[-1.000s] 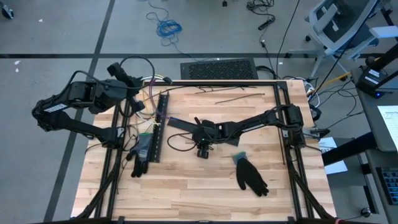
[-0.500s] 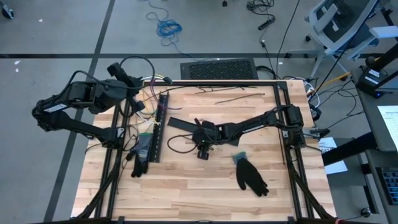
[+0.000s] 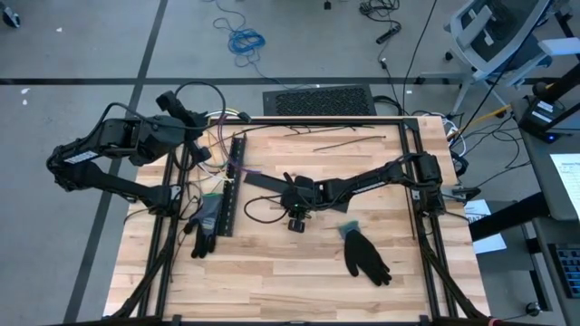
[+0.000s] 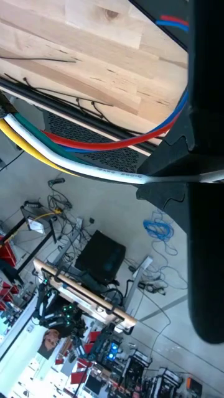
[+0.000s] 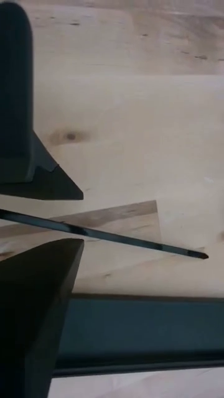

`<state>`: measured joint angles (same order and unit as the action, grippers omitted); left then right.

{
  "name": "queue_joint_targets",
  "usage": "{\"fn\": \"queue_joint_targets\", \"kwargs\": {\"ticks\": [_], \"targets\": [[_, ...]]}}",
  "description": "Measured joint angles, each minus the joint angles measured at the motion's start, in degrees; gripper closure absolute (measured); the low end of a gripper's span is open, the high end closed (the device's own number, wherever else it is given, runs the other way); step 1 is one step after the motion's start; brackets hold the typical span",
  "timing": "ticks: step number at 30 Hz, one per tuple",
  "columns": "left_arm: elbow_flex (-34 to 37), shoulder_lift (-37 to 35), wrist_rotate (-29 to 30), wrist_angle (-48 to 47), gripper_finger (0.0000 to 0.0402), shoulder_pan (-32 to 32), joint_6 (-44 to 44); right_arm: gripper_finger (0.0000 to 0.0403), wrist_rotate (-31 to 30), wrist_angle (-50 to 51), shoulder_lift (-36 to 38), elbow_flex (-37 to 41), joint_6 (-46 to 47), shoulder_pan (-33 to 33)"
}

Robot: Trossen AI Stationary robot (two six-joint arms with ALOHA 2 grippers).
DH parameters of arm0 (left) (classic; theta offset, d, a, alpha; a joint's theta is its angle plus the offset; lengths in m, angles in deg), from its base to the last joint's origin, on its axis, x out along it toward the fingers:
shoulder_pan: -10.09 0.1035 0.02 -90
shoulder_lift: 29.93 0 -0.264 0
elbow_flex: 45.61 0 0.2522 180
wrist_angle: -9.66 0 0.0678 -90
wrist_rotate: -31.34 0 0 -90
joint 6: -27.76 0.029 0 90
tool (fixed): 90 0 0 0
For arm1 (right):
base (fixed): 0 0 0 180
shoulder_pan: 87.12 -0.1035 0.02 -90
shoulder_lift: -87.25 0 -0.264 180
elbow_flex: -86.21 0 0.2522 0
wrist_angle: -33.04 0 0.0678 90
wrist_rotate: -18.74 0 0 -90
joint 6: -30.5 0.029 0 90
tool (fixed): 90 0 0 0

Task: Ziptie cables
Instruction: Wrap the cable wires with the black ziptie

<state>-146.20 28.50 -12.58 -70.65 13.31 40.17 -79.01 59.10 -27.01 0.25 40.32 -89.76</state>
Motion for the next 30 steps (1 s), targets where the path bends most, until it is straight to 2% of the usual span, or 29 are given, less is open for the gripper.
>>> {"fn": "queue_joint_targets", "kwargs": {"ticks": [23,27,30], "targets": [[0.0,0.0,0.8,0.0,0.0398,0.0,0.0,0.0317,0.3,-0.9,-1.6,0.0,1.1,0.0],[0.0,0.0,0.9,0.0,0.0398,0.0,0.0,0.0337,0.3,-1.0,-1.6,0.0,1.1,0.0],[0.0,0.0,0.9,0.0,0.0398,0.0,0.0,0.0368,0.3,-1.2,-1.6,0.0,1.5,0.0]]}}
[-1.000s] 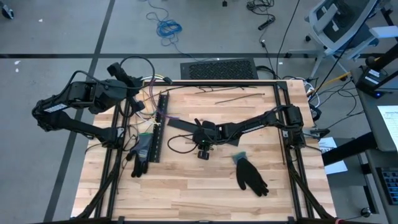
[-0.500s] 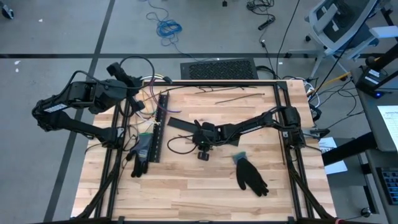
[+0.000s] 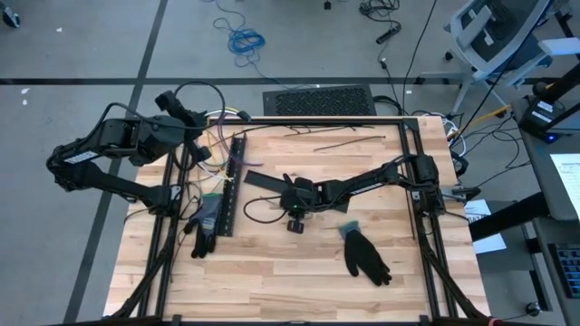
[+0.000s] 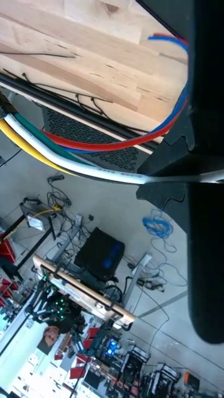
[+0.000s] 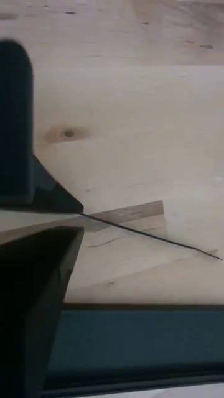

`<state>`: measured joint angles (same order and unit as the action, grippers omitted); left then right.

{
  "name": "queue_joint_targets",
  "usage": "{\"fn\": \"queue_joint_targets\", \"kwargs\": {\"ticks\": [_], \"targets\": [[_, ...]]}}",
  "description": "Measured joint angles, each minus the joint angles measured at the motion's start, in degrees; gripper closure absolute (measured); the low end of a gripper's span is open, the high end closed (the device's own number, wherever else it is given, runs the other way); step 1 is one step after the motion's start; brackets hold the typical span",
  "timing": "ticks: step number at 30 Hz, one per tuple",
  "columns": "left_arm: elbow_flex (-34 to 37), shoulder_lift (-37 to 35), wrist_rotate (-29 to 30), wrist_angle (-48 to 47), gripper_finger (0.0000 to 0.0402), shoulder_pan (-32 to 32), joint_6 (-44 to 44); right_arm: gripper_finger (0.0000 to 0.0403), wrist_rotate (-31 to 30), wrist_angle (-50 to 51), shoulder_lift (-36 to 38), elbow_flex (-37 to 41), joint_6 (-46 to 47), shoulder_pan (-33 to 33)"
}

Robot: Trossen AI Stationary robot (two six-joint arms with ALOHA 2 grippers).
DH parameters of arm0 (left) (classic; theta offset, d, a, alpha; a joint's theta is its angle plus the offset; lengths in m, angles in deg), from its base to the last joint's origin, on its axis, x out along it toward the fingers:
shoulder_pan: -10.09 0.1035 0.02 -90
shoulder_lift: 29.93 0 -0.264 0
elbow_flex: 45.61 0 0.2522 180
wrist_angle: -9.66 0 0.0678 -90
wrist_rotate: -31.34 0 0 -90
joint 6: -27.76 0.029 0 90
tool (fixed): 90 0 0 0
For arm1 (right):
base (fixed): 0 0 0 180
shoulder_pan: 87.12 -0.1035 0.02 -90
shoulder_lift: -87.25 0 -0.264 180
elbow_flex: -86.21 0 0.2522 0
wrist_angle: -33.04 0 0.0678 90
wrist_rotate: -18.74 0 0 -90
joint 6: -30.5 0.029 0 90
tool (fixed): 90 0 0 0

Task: Ziptie cables
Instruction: Wrap the cable wires with the black ziptie

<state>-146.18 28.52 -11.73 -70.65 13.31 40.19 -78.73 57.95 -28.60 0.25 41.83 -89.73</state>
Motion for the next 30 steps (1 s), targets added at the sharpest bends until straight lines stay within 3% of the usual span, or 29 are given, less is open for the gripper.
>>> {"fn": "queue_joint_targets", "kwargs": {"ticks": [3,10,15,23,30], "targets": [[0.0,0.0,0.0,0.0,0.0398,0.0,0.0,0.0397,0.0,-0.7,0.0,0.0,0.0,0.0],[0.0,0.0,0.0,0.0,0.0398,0.0,0.0,0.0400,0.1,-2.3,0.0,0.0,0.1,0.0],[0.0,-0.1,0.0,0.0,0.0398,0.0,0.0,0.0367,0.4,-2.5,0.1,0.0,0.0,0.1],[0.0,-0.1,0.0,0.0,0.0398,0.0,0.0,0.0282,1.4,-2.8,-0.5,0.0,-0.2,0.3],[0.0,-0.2,0.0,0.0,0.0398,0.0,0.0,0.0272,1.1,-3.5,-2.1,-0.1,0.2,0.4]]}}
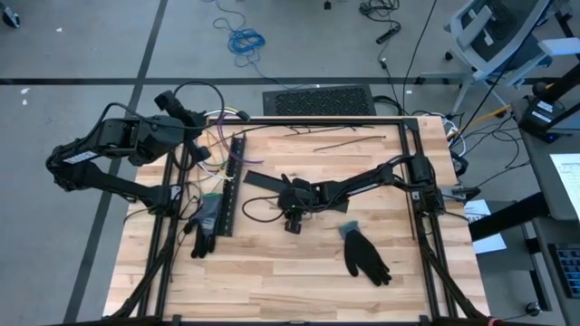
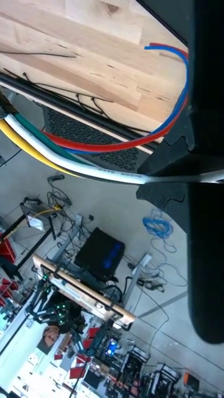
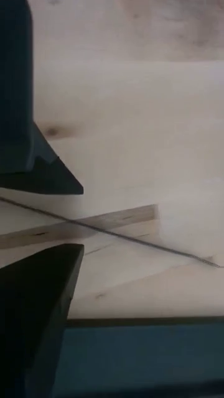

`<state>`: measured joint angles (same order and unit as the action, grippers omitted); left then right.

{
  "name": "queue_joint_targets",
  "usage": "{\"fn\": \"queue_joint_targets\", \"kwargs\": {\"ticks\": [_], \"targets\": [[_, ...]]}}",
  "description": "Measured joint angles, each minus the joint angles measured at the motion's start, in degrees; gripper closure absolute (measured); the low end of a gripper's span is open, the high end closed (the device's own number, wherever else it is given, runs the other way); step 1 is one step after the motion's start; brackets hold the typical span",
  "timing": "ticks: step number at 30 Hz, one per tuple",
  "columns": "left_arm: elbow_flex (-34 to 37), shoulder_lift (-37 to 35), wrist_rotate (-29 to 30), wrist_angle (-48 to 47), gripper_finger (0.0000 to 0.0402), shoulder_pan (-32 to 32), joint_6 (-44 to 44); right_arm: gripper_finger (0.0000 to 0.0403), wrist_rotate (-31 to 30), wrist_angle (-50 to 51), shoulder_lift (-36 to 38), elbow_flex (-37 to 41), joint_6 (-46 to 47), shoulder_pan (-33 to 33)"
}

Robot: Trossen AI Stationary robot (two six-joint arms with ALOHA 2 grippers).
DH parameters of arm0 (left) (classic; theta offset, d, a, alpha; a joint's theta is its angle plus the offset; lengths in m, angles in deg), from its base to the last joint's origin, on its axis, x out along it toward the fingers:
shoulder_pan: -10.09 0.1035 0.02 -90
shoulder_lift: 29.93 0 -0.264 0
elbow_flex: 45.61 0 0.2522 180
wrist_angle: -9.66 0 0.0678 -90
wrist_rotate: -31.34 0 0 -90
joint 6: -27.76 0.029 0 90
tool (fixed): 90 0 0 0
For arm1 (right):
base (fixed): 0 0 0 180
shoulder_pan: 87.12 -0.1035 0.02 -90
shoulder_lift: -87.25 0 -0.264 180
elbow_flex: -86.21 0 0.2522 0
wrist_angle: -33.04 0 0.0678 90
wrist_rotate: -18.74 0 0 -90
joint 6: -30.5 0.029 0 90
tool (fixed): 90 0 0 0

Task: Ziptie cables
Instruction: Wrap the cable wires with the black ziptie

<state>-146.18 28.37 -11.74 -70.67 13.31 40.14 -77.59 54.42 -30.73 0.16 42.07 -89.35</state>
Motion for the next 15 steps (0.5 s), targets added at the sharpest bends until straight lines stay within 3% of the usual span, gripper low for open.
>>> {"fn": "queue_joint_targets", "kwargs": {"ticks": [6,11,15], "targets": [[0.0,0.0,0.0,0.0,0.0398,0.0,0.0,0.0310,0.0,0.5,-1.8,-0.3,1.3,0.0],[0.0,0.0,0.0,0.0,0.0398,0.0,0.0,0.0391,0.7,2.2,-3.3,-0.4,3.6,-0.1],[0.0,0.0,0.0,0.0,0.0398,0.0,-0.1,0.0401,1.8,2.3,-1.7,-0.2,6.4,0.7]]}}
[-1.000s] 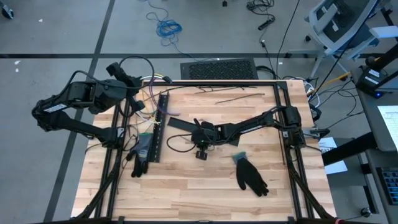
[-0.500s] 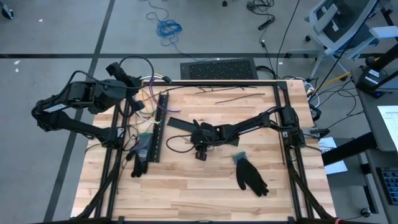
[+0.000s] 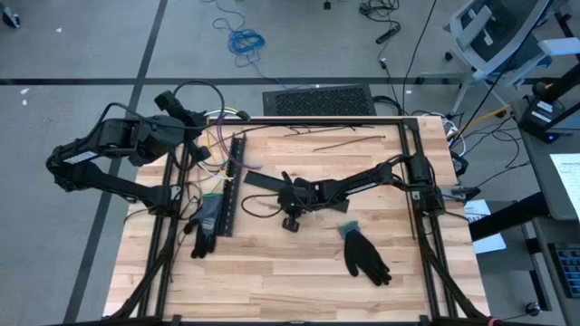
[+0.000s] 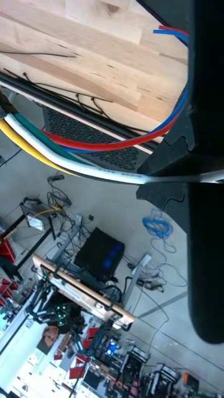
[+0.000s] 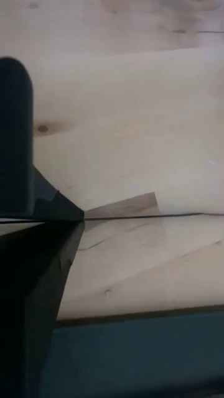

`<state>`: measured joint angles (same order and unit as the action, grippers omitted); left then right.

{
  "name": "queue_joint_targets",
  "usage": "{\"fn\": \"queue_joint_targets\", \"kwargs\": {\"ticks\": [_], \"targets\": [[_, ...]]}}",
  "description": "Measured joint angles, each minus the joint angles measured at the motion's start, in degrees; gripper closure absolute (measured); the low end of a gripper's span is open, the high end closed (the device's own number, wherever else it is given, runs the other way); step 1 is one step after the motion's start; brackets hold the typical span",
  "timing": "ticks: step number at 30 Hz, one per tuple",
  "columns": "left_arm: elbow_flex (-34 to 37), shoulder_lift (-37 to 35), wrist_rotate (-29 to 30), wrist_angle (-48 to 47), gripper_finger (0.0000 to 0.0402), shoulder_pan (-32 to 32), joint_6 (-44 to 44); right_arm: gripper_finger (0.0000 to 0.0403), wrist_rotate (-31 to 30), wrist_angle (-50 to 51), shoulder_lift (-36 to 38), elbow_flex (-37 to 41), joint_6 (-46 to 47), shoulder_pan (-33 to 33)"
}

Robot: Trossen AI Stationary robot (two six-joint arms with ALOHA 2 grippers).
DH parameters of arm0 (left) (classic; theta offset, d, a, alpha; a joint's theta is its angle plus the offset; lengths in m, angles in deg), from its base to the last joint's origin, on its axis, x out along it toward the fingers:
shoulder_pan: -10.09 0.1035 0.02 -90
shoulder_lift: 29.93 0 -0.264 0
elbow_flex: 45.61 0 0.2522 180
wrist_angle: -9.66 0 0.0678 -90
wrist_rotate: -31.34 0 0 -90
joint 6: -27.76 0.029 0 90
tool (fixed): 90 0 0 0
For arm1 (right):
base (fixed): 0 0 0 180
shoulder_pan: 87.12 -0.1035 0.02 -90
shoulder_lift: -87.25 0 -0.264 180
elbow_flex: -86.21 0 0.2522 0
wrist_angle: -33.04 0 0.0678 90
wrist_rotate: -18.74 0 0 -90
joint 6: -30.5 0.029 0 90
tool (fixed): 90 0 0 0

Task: Ziptie cables
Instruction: Wrap the cable wires with the black ziptie

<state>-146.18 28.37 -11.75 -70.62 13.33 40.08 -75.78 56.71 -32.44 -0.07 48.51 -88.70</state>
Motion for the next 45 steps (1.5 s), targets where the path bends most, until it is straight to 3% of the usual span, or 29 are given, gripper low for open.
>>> {"fn": "queue_joint_targets", "kwargs": {"ticks": [12,17,21,24,27,30,33,39,45], "targets": [[0.0,-1.2,-0.3,0.1,0.0398,0.0,-1.5,0.0403,9.4,8.7,16.1,0.5,5.1,8.1],[0.0,-2.4,-0.4,0.0,0.0398,0.0,-2.0,0.0403,6.4,13.6,26.4,2.4,4.0,10.7],[0.0,-2.9,-0.4,-1.3,0.0398,0.0,-0.7,0.0403,3.1,12.8,36.1,9.4,10.2,13.3],[0.4,-2.2,-0.4,-3.9,0.0398,0.0,0.6,0.0403,-2.9,1.1,45.1,19.3,20.5,14.0],[2.4,-0.8,-1.8,-2.8,0.0398,0.0,1.1,0.0403,-10.5,-22.6,52.1,32.9,32.7,12.9],[5.0,-0.7,-4.4,1.5,0.0398,0.0,1.1,0.0403,-22.4,-48.8,54.2,45.8,42.3,10.0],[8.1,-0.6,-8.3,9.2,0.0398,0.0,1.5,0.0403,-31.8,-70.0,52.0,53.9,44.1,6.9],[15.0,-0.5,-17.0,25.5,0.0398,0.3,2.0,0.0403,-38.8,-90.6,43.7,54.8,36.8,1.8],[24.8,4.5,-27.5,41.4,0.0398,0.4,-3.8,0.0403,-31.7,-99.2,33.1,48.4,32.8,2.5]]}}
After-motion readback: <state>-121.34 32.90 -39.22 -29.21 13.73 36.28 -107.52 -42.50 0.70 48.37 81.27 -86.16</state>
